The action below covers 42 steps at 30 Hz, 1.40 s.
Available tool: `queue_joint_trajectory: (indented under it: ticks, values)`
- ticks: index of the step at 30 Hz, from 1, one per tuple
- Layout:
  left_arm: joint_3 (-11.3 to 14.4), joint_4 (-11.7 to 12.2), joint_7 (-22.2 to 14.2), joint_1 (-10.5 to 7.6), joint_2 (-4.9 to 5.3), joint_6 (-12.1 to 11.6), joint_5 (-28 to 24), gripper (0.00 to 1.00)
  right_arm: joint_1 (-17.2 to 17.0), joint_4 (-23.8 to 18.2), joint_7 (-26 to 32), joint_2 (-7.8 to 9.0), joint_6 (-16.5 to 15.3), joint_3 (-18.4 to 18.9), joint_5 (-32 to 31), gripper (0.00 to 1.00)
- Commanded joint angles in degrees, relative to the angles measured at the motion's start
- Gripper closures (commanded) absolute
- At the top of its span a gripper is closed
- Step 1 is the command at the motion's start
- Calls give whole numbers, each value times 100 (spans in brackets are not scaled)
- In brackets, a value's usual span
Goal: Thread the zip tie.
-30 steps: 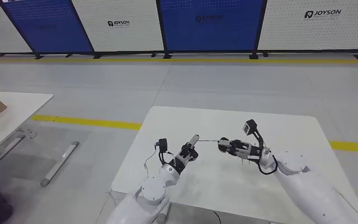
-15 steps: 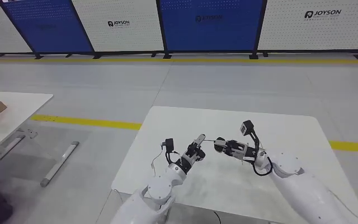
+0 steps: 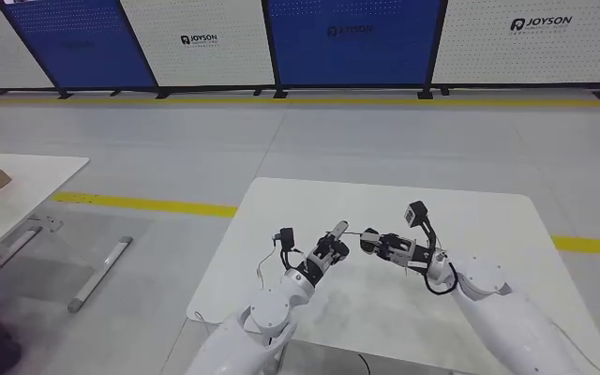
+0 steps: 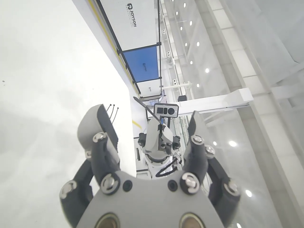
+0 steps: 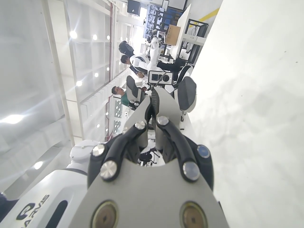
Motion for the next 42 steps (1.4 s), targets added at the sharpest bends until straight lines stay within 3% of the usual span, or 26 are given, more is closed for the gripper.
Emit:
queue_joint_trajectory:
  ticks: [1,9,12,22,27,42]
  values:
    - [-4,-3,-35,3,-3,-24,-12,78,-19,-14,-1,-2,24,44,-28,100]
    - [-24,-14,-86,-4,-14,-50,35,77,-66,-100,44,-41,159,109,-182,100]
    - [-32,-35,-99,14,-15,-59,82,72,-64,-98,43,-68,200,113,-231,100]
    - [-42,-58,-77,71,-27,-80,170,85,-61,-42,64,-139,240,200,-283,100]
    - [-44,-66,-69,82,-37,-69,182,100,-70,10,119,-169,249,251,-285,100]
    - [-32,-55,-31,88,-67,-96,264,100,-76,153,284,-245,269,378,-343,100]
